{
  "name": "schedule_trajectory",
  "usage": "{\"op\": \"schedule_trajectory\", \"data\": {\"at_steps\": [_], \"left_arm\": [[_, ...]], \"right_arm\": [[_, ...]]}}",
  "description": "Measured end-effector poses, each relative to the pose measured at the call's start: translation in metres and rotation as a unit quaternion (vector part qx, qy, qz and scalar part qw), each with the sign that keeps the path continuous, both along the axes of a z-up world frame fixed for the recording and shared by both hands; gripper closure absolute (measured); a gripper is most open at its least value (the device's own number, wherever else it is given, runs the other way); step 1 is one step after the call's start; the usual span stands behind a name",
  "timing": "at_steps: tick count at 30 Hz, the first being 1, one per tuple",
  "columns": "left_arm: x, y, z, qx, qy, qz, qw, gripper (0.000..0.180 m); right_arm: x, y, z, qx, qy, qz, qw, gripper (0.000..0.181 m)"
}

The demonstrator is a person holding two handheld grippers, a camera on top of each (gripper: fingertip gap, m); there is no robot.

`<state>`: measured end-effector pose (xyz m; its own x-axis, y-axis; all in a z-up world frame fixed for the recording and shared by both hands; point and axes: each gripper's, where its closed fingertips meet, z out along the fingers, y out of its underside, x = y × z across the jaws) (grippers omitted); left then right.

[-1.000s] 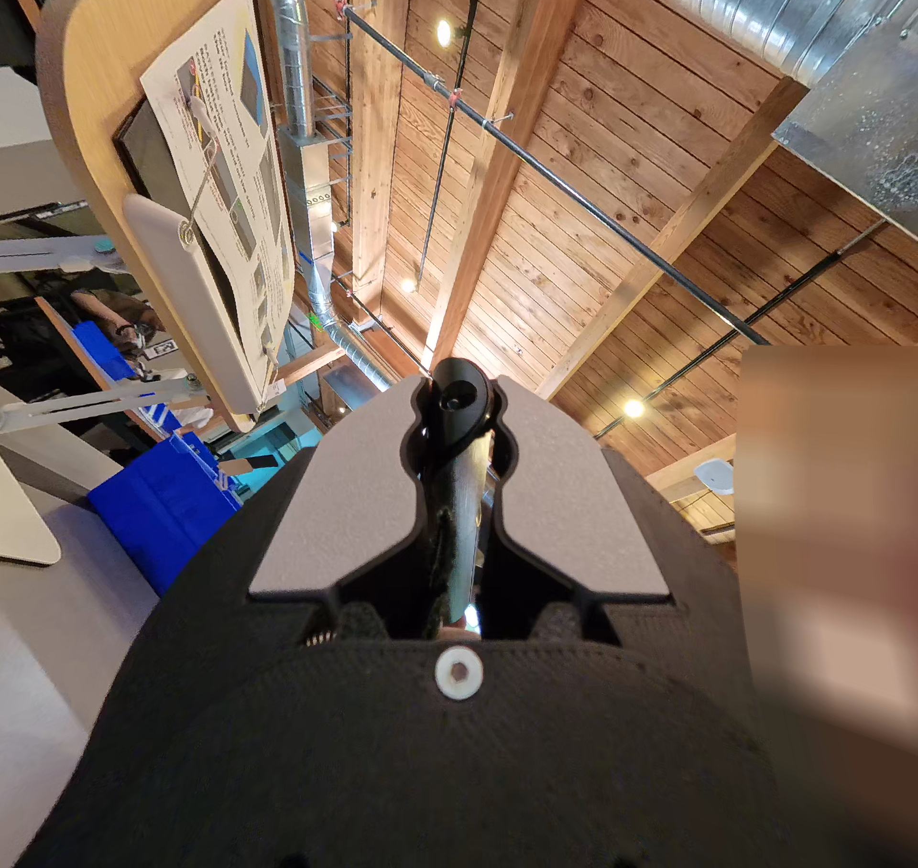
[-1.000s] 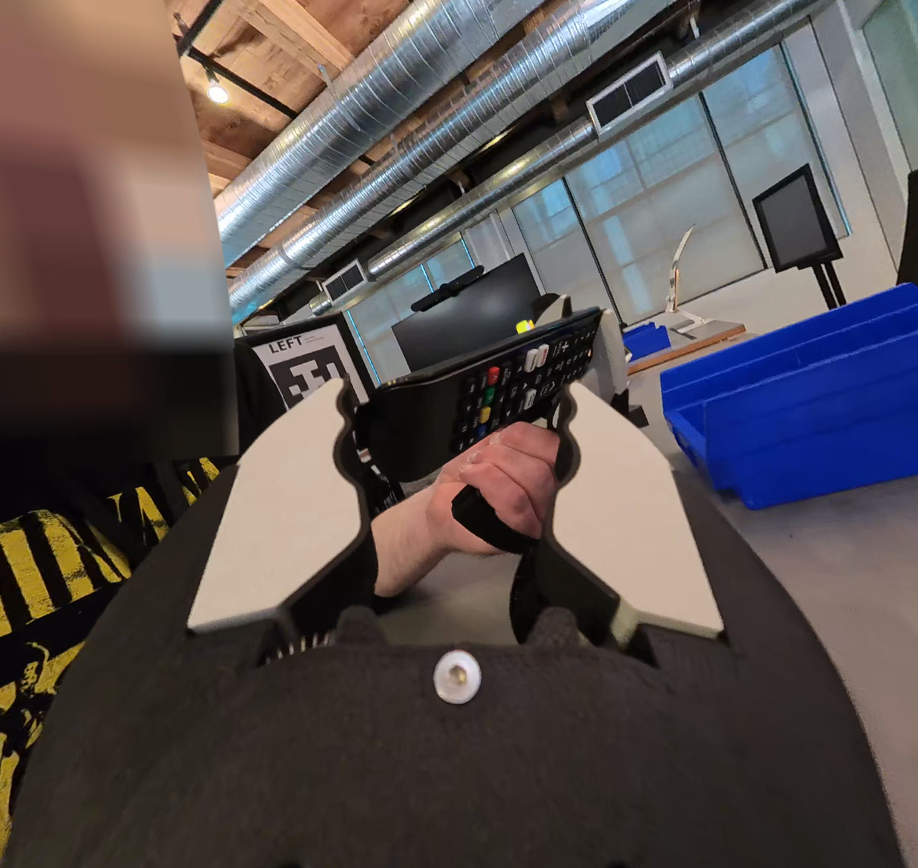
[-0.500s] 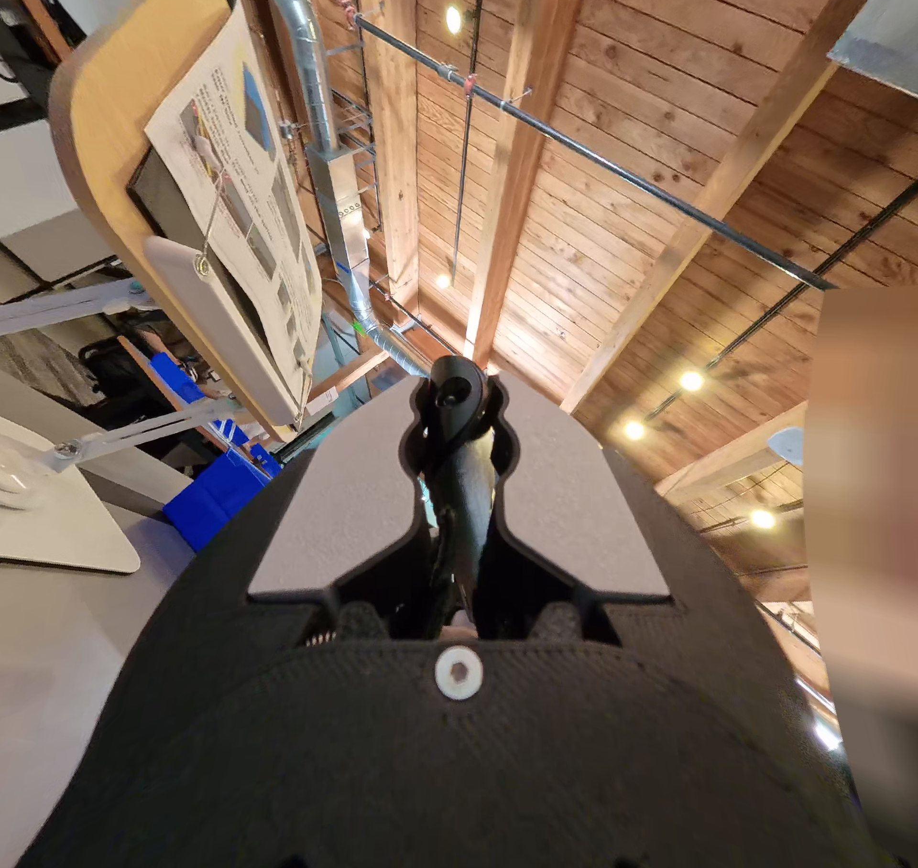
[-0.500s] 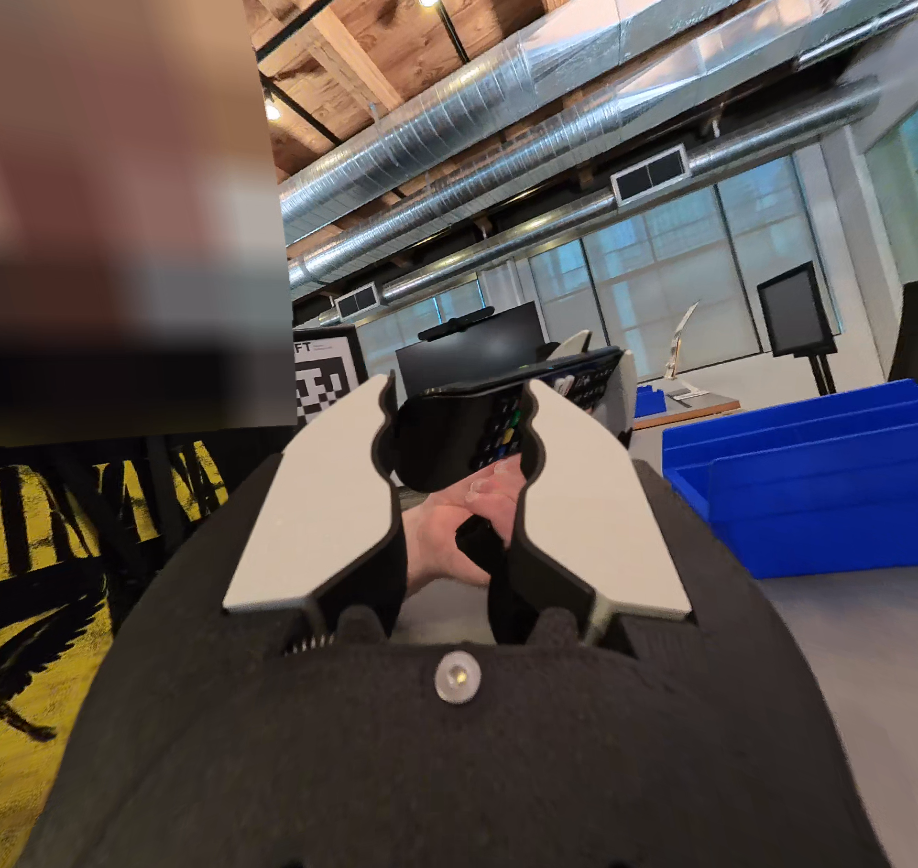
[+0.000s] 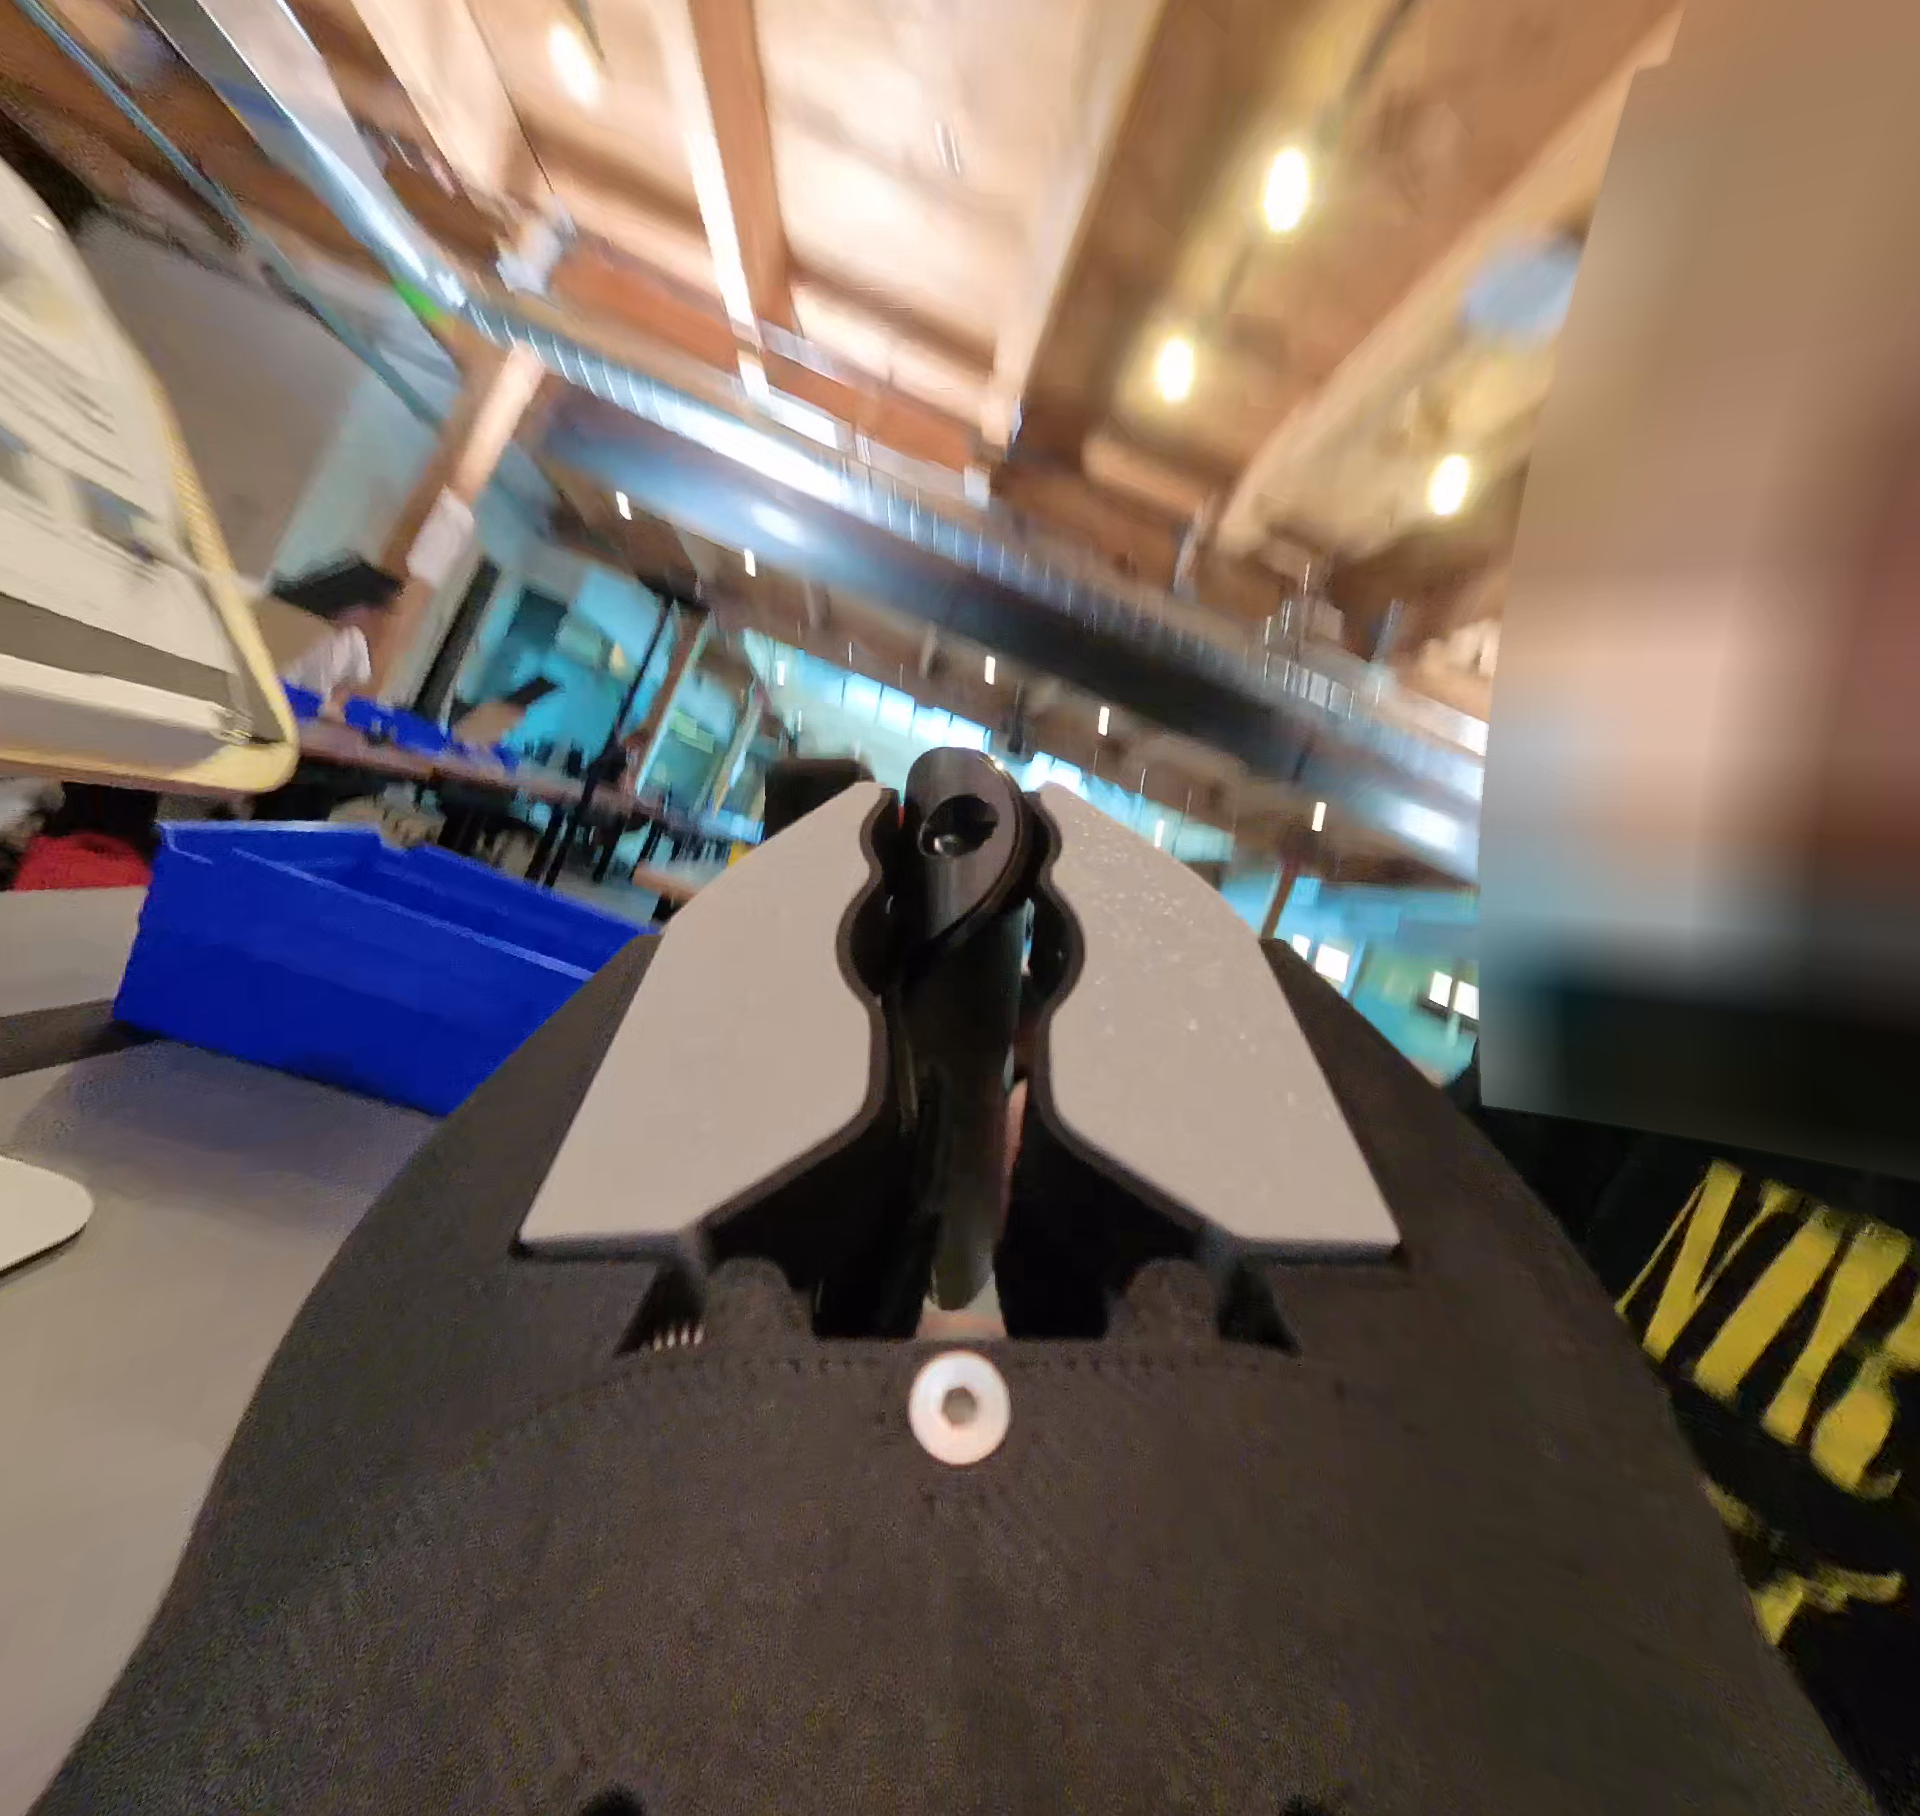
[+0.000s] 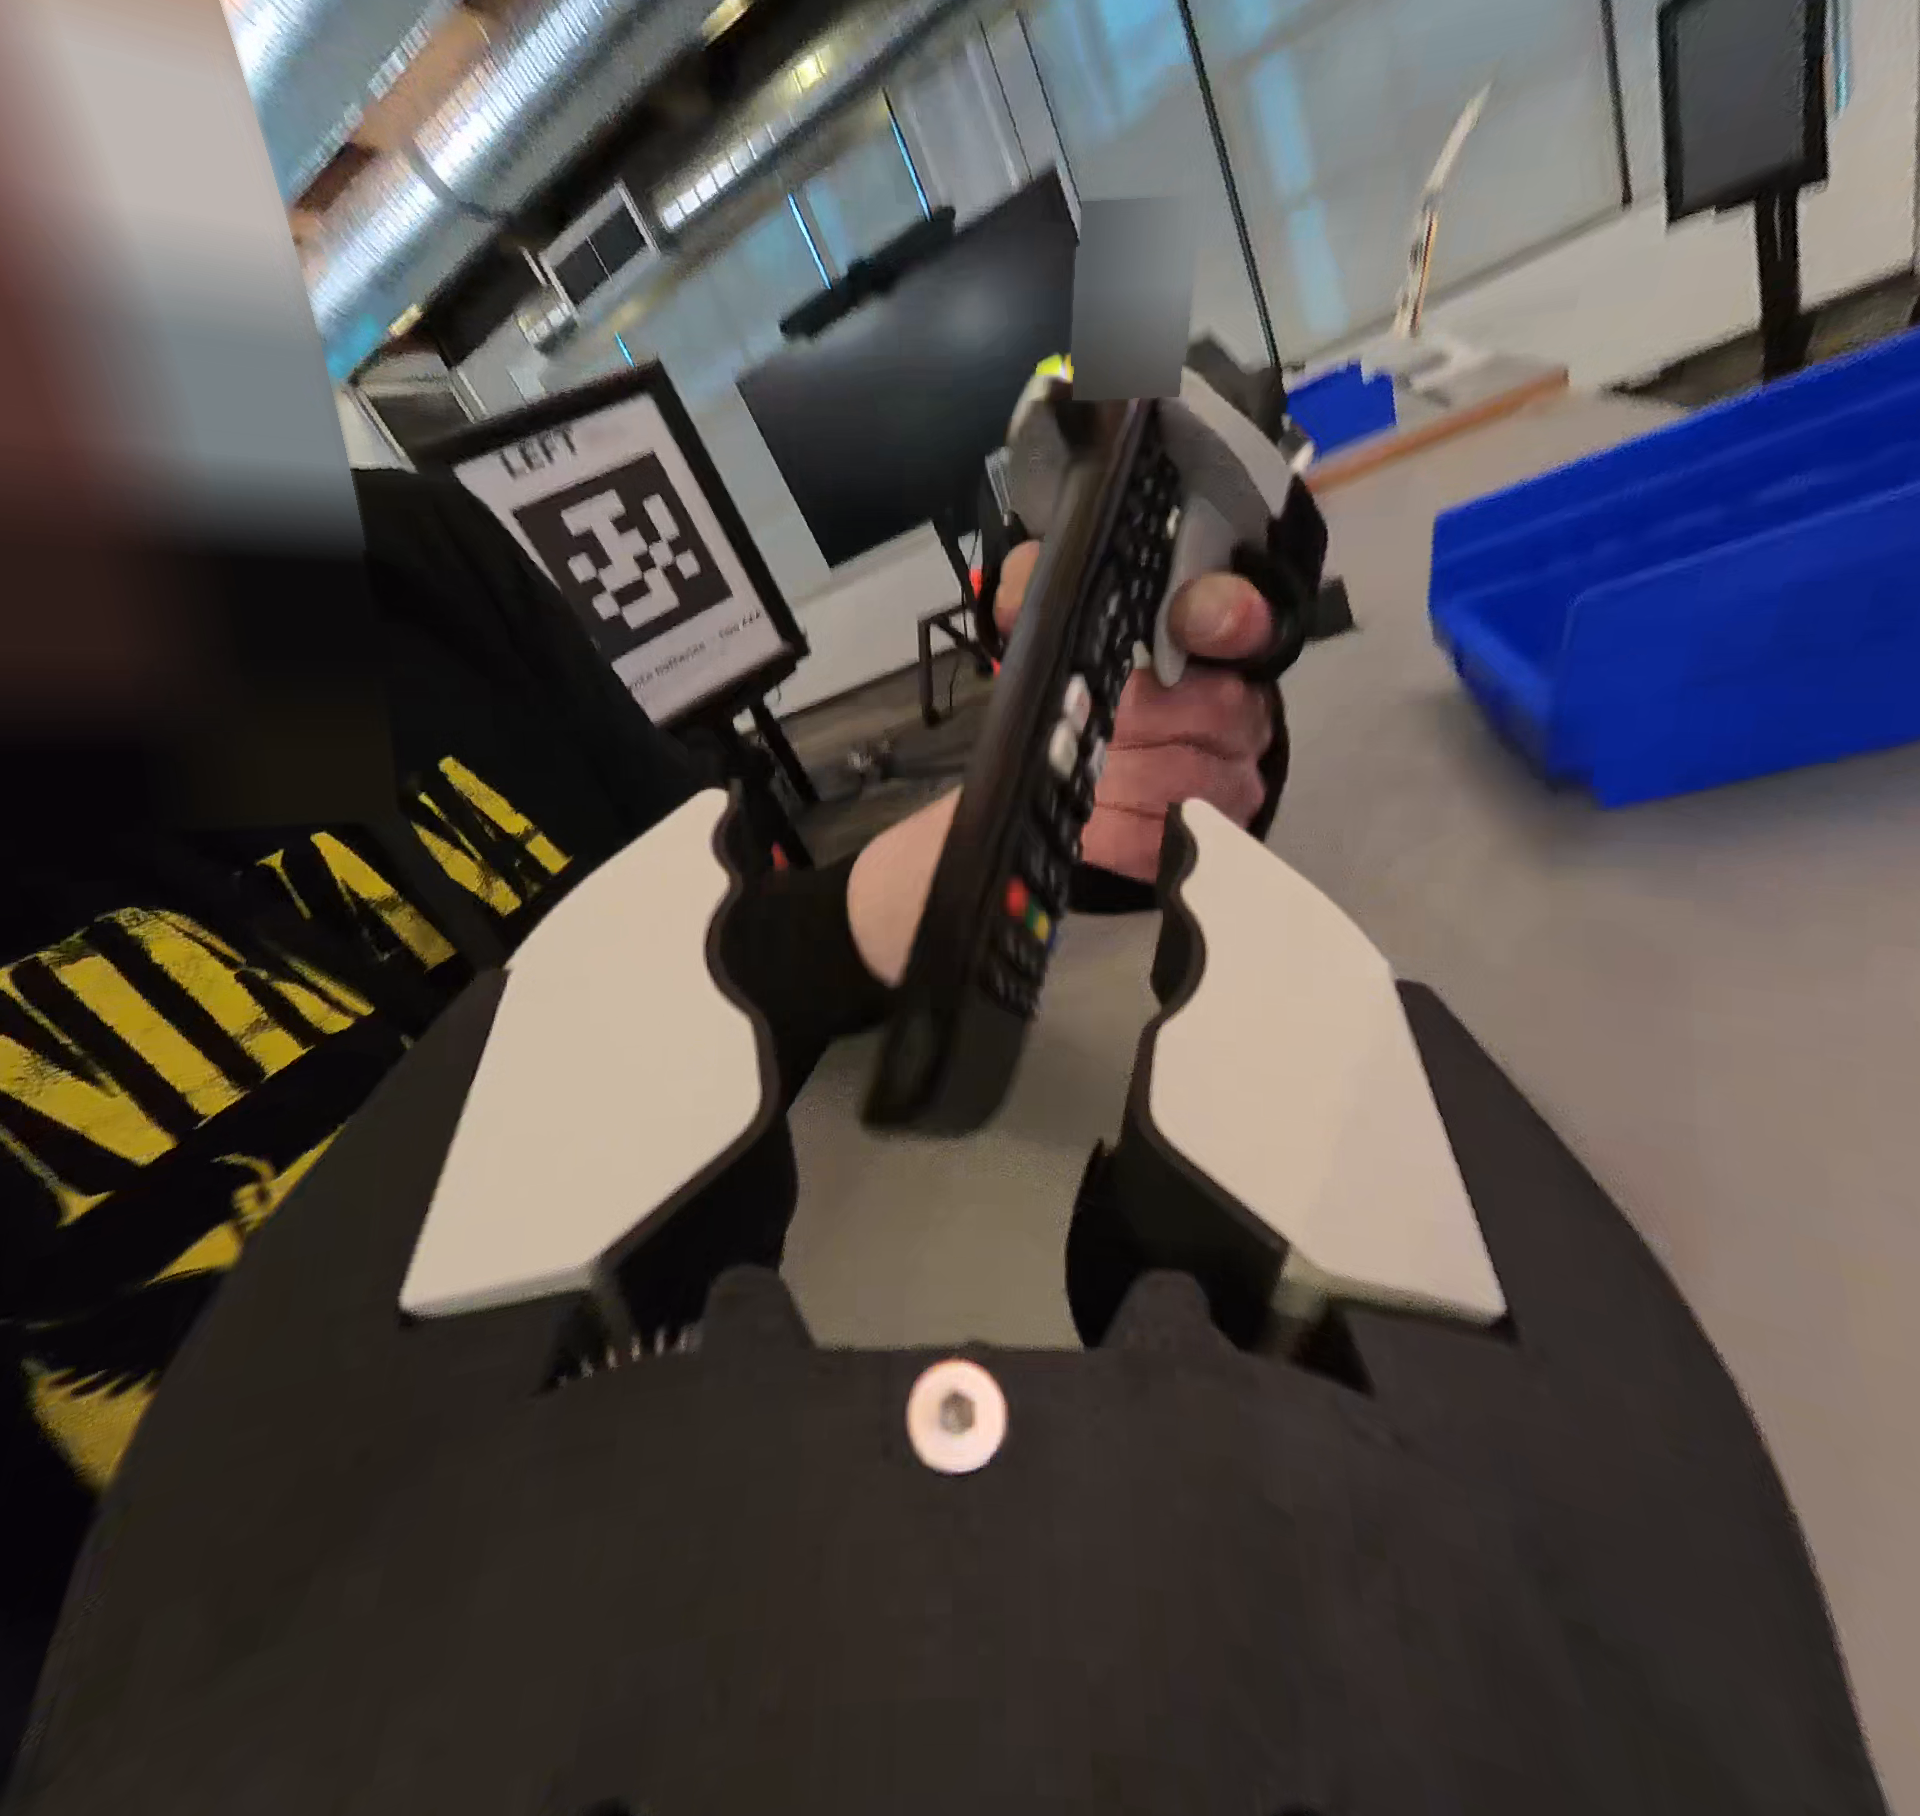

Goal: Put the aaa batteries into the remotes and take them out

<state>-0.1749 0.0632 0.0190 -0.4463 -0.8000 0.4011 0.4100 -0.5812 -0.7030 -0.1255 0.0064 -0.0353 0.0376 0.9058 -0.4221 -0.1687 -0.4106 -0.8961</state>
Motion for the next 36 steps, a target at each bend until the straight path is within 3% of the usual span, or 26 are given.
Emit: {"op": "schedule_trajectory", "data": {"at_steps": [2,4,7,9,12,15,20,25,27,30,32,36], "left_arm": [[0.021,-0.022,-0.002,0.048,0.042,-0.013,0.998,0.157],[0.041,-0.032,-0.002,0.045,0.064,-0.021,0.997,0.157],[0.066,-0.047,-0.005,0.047,0.082,-0.021,0.995,0.157],[0.076,-0.056,-0.004,0.048,0.080,-0.027,0.995,0.157],[0.091,-0.070,0.004,0.056,0.076,-0.033,0.995,0.154],[0.105,-0.066,0.006,0.036,0.099,-0.011,0.994,0.122],[0.093,-0.042,-0.033,0.086,0.183,0.065,0.977,0.138],[0.079,-0.006,-0.083,0.089,0.238,0.139,0.957,0.145],[0.082,0.002,-0.092,0.067,0.242,0.138,0.958,0.145],[0.087,0.008,-0.101,0.090,0.258,0.160,0.949,0.144],[0.088,0.009,-0.108,0.093,0.269,0.157,0.946,0.144],[0.089,0.013,-0.114,0.067,0.265,0.140,0.952,0.143]], "right_arm": [[0.001,-0.015,-0.007,-0.006,-0.056,0.012,0.998,0.112],[0.004,-0.012,-0.028,-0.001,-0.167,-0.047,0.985,0.127],[0.014,-0.018,-0.037,0.047,-0.265,-0.111,0.957,0.153],[0.023,-0.025,-0.038,0.067,-0.302,-0.146,0.940,0.153],[0.039,-0.039,-0.030,0.059,-0.291,-0.155,0.942,0.155],[0.085,-0.043,-0.013,0.074,-0.309,-0.152,0.936,0.156],[0.242,-0.029,0.003,0.026,-0.475,-0.108,0.873,0.156],[0.376,0.009,-0.045,-0.080,-0.624,-0.031,0.777,0.156],[0.393,0.019,-0.071,-0.113,-0.642,0.028,0.758,0.156],[0.408,0.038,-0.109,-0.149,-0.666,0.094,0.725,0.155],[0.405,0.047,-0.127,-0.162,-0.658,0.136,0.723,0.156],[0.410,0.068,-0.158,-0.185,-0.678,0.155,0.694,0.147]]}}
